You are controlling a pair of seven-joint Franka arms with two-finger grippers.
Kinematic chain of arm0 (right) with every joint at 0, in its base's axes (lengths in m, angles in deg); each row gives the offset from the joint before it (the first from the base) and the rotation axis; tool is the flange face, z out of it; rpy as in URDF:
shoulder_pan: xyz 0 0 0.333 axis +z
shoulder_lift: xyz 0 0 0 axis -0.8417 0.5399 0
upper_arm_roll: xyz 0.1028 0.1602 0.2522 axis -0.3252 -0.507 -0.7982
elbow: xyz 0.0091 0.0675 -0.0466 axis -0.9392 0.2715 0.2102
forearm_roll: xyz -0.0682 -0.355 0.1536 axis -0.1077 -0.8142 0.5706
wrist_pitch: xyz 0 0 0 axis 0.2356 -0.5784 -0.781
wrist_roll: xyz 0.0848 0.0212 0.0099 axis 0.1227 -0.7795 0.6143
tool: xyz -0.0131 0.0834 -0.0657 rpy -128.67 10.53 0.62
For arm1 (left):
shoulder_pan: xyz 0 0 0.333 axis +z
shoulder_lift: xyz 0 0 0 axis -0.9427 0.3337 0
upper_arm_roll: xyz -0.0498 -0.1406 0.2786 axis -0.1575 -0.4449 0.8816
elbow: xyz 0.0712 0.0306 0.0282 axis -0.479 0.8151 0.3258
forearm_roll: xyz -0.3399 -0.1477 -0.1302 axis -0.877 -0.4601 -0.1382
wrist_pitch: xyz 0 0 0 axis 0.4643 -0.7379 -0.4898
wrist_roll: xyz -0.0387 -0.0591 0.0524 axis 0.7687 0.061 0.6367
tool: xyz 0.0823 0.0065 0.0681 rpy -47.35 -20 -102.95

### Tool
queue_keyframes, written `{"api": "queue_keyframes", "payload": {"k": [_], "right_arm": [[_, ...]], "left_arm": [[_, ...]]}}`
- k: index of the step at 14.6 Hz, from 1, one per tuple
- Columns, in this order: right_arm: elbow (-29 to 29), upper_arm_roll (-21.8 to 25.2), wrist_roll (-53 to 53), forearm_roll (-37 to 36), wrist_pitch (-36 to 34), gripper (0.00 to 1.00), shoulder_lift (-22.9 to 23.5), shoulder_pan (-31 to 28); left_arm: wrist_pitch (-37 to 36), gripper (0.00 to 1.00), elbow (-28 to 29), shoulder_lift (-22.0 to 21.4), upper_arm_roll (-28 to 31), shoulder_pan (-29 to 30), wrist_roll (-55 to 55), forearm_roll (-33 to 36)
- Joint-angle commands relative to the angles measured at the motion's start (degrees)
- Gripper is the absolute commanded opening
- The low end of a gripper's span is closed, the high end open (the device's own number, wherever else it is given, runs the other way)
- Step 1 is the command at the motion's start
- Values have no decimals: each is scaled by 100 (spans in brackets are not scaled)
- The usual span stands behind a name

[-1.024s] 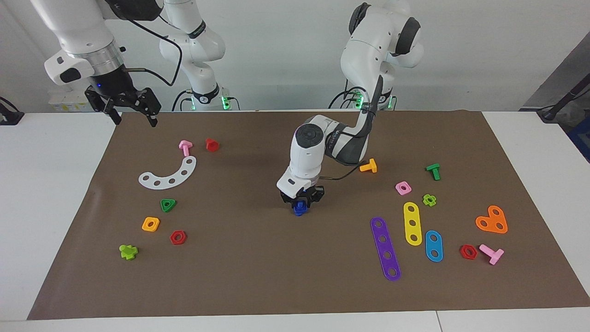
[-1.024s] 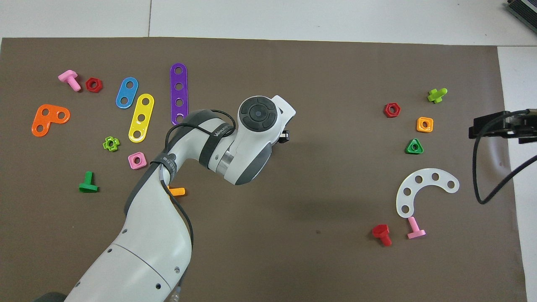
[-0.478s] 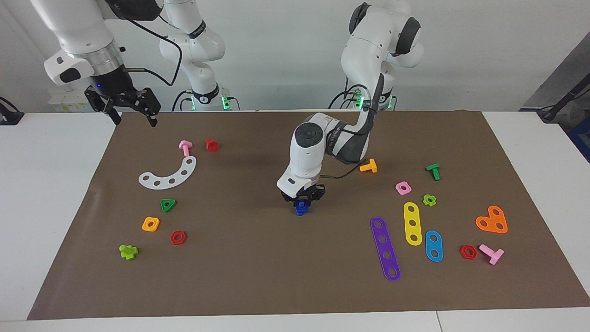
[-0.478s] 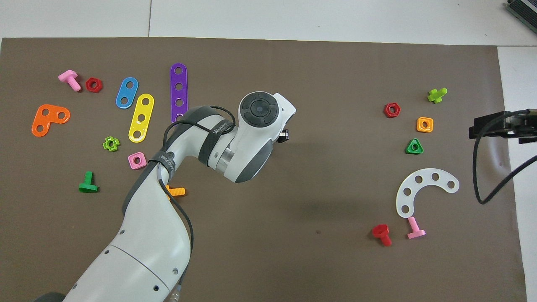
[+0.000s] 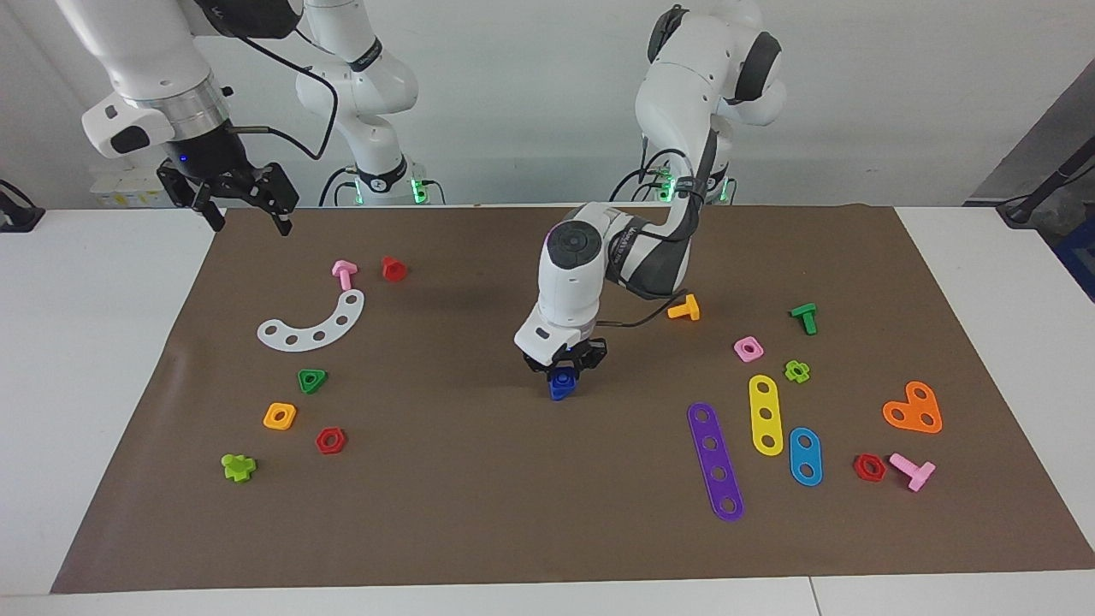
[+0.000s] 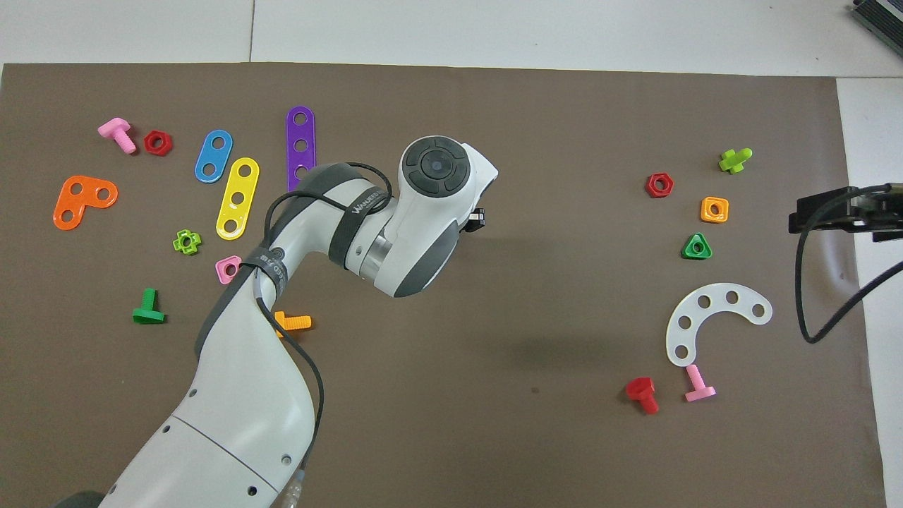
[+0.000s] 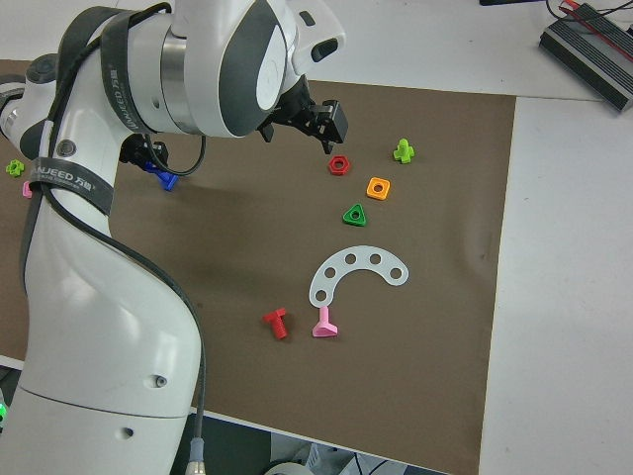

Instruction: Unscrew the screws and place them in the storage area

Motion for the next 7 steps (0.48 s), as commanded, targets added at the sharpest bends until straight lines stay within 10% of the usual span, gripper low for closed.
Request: {"api": "queue_keyframes", "payload": {"k": [1, 7], "right_arm": [[217, -21, 62, 114, -17, 100, -203, -72], [164, -47, 19, 123, 18, 100, -159, -2]], "left_arm": [[-423, 41, -431, 97, -18, 258, -14, -86], [-521, 41, -291, -148, -27, 1022, 862, -103]]}}
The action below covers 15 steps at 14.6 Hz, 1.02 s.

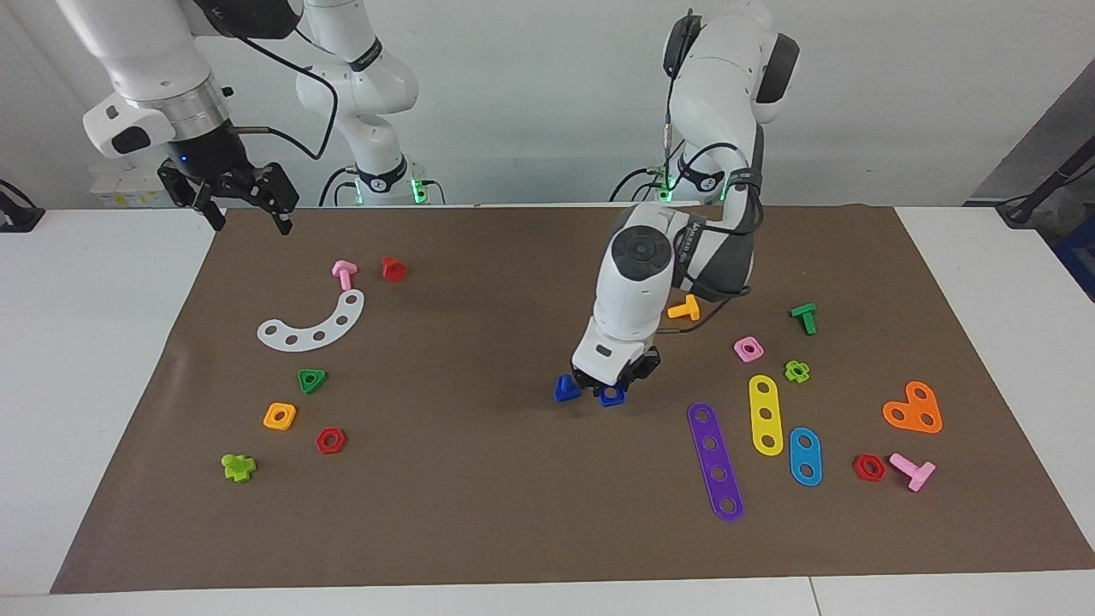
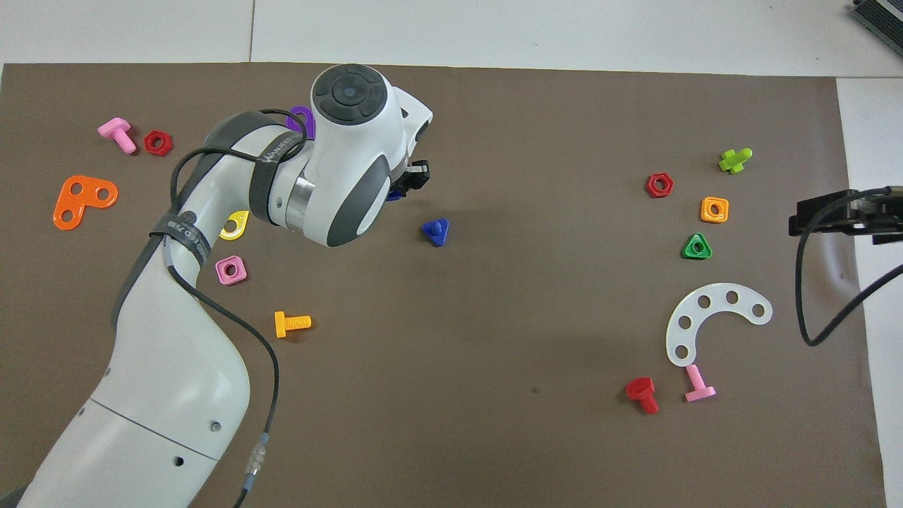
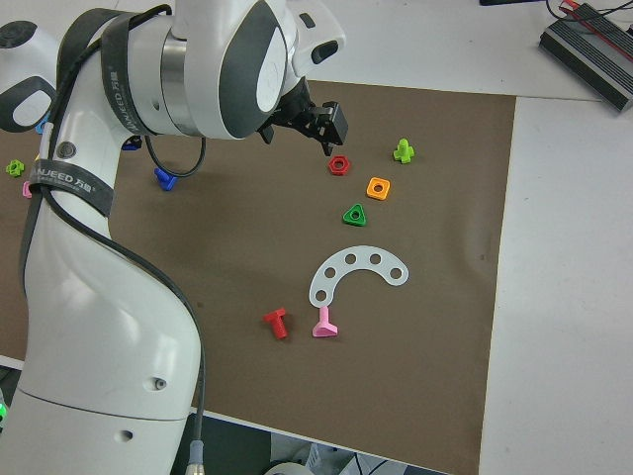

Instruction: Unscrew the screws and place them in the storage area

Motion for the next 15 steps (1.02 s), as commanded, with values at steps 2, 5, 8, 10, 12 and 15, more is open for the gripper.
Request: {"api": "queue_keyframes", "payload": {"k": [2, 5, 8, 10, 12, 15], "right_arm": [[119, -52, -104, 140, 158, 100, 10, 200], [120, -43, -1131, 114, 799, 100, 465, 1017], [-47, -52, -1999, 35, 1650, 100, 1220, 1904], [-407, -52, -2450, 8, 2037, 100, 1923, 2318], [-452, -60, -2766, 61, 2704, 100, 2417, 2723], [-443, -60, -2943, 78, 3488, 100, 2874, 2961]], "left_arm": [[-141, 41, 446, -367, -40, 573, 1165, -119], [-88, 41, 1140, -710, -32, 916, 2132, -119], [60, 40, 2080, -1184, -32, 1180, 2898, -119], [577, 40, 2887, -1553, -23, 1242, 3145, -128], [1026, 51, 3373, -1747, -23, 1303, 3242, -119], [1063, 96, 3314, -1757, -23, 1312, 3287, -119]]}}
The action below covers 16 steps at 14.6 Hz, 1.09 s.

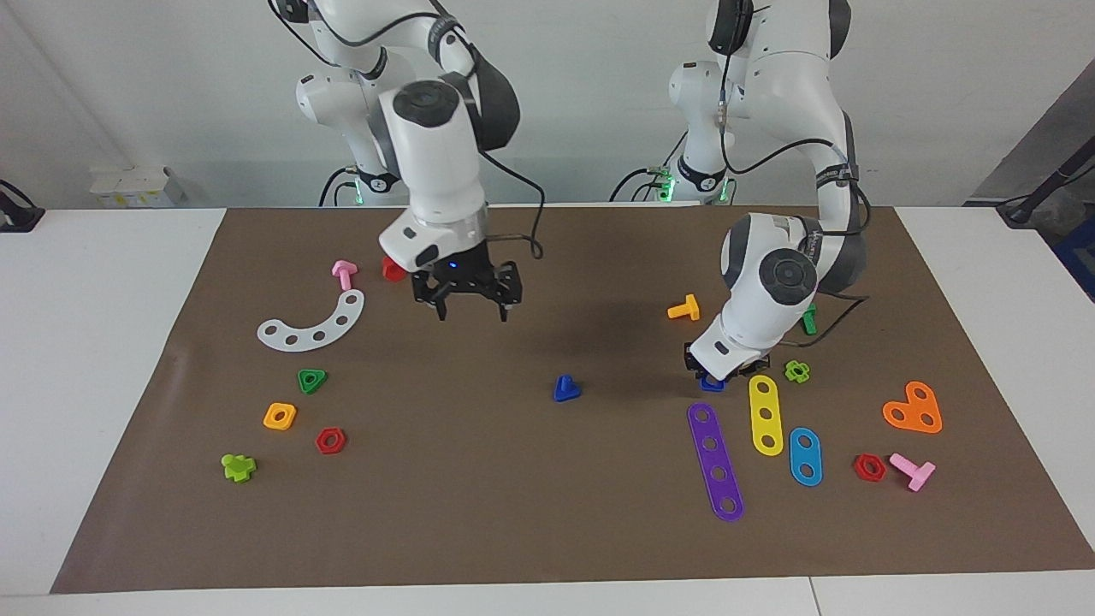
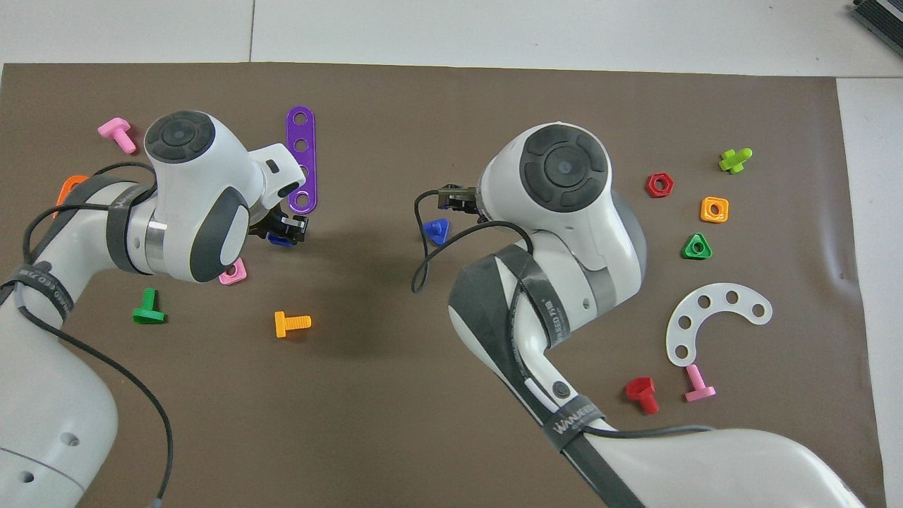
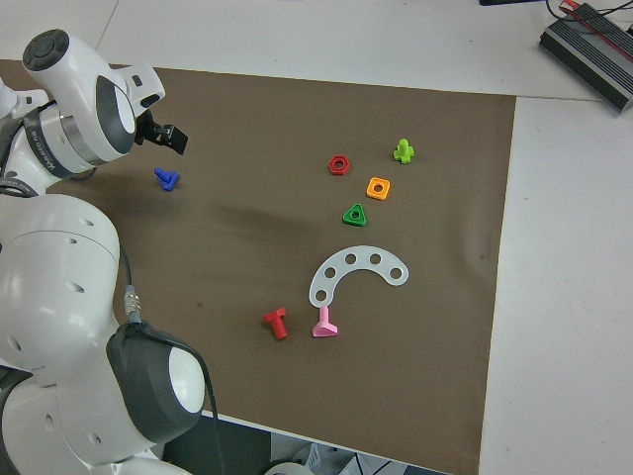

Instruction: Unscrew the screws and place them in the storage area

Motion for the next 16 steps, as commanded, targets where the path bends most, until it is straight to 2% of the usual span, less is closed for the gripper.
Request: {"api": "queue_keyframes", "payload": {"k": [1, 4, 7, 10, 13, 16], "right_arm": [[-260, 35, -154, -24, 224, 100, 511, 238], [-357, 35, -120, -95, 978, 100, 1013, 301], [-331, 26, -76, -192, 1506, 98, 1295, 336], [-147, 26, 47, -201, 1446, 84, 1269, 354], [90, -18, 56, -192, 1262, 78, 1181, 406], [117, -44, 56, -183, 1201, 59, 1164, 406]], "left_arm": [[161, 98, 214, -293, -20, 61, 168, -90], [39, 98, -41, -442, -29, 228, 186, -99], [-627, 98, -541, -723, -20, 473, 177, -178], [-1375, 98, -876, -1057, -11, 729, 177, -169], [-1675, 98, -754, -1496, -11, 913, 142, -152], [-2000, 98, -736, -1804, -3, 1037, 107, -152]]}}
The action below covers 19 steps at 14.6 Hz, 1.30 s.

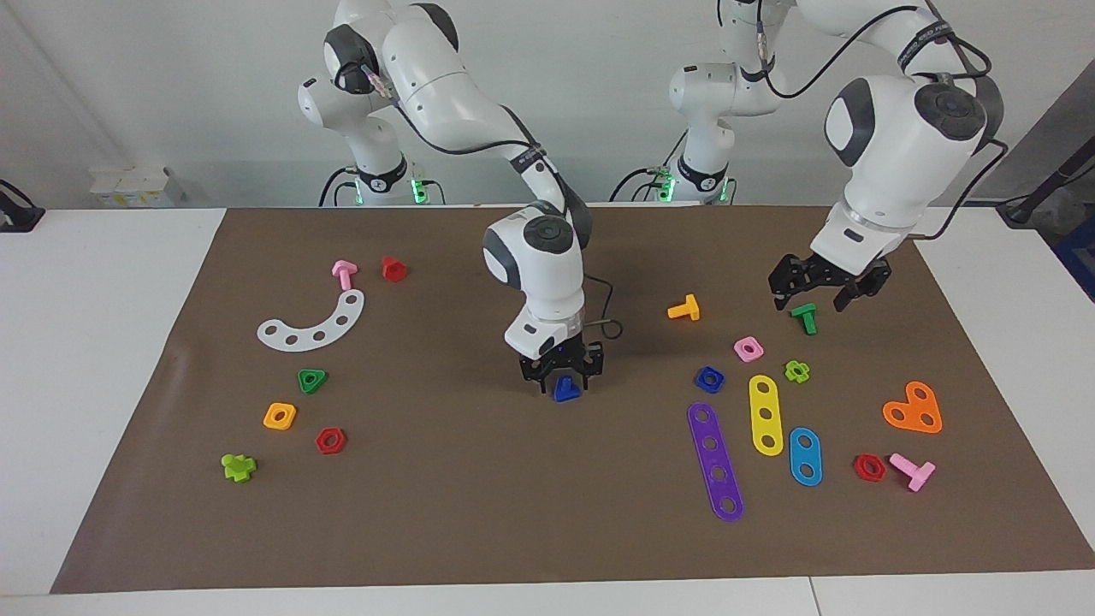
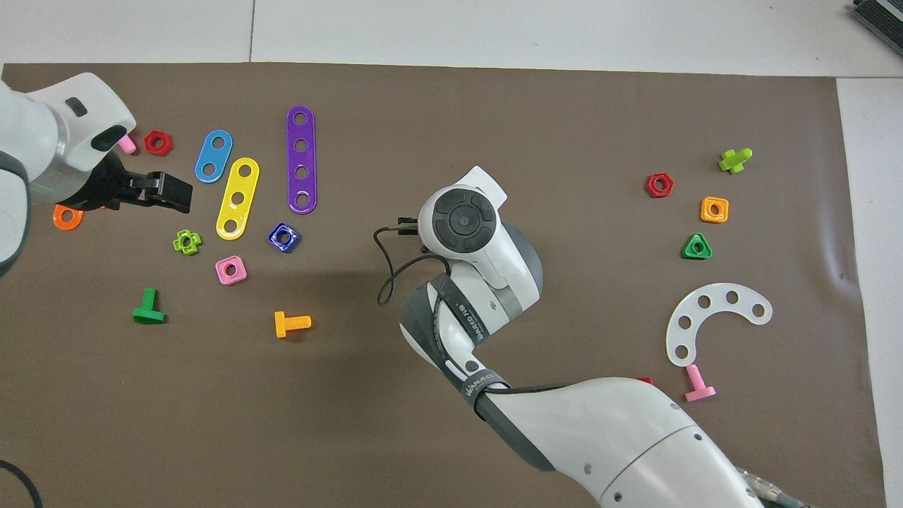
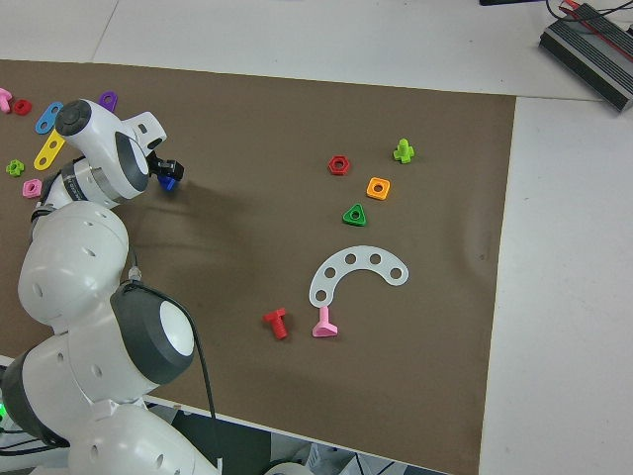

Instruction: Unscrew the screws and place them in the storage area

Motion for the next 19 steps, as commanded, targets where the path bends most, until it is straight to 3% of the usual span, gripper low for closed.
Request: {"api": "queue_keyframes", "payload": {"k": [1, 7, 10, 15, 16, 17, 19], "right_arm": [[112, -39, 77, -70, -112, 54, -112, -28], [68, -39, 139, -79, -7, 50, -95, -55], [68, -39, 139, -70, -7, 39, -95, -46], [85, -39, 147, -70, -16, 36, -95, -46], [85, -39, 147, -70, -42, 11, -104, -46], [68, -39, 147, -70, -86, 0, -95, -55], [24, -31, 139, -61, -130, 0, -104, -81]], "left_arm": [[-336, 98, 131, -354, -32, 114, -20, -93], [-750, 99, 227, -820, -50, 105, -196, -14], [-715, 100, 236, -838, -58, 114, -162, -23], [-671, 100, 245, -838, -58, 131, -144, -23], [-671, 100, 236, -830, -50, 131, -153, -23], [-697, 100, 236, -830, -50, 131, -179, -23], [-671, 100, 236, -830, -50, 131, -188, -23]]}}
